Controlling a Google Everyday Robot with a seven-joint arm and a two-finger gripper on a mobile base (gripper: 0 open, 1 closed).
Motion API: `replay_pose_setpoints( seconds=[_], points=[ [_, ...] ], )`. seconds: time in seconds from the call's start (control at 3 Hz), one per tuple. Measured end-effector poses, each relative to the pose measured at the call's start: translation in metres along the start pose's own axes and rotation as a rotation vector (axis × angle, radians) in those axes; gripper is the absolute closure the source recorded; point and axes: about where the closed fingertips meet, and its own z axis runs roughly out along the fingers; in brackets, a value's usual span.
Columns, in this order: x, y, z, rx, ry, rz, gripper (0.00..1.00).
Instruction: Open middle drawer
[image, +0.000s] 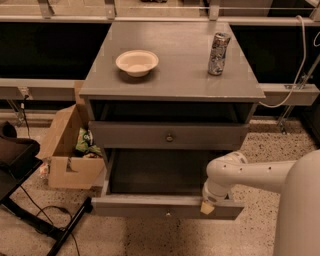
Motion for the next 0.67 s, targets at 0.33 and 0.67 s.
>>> replay_pose_setpoints(
  seconds=[0.33, 0.67],
  points=[
    [0.0002, 0.0007, 0.0004, -0.002, 0.001, 0.0, 0.34],
    [0.0003, 0.0008, 0.0004, -0.002, 0.001, 0.0, 0.11]
  ],
)
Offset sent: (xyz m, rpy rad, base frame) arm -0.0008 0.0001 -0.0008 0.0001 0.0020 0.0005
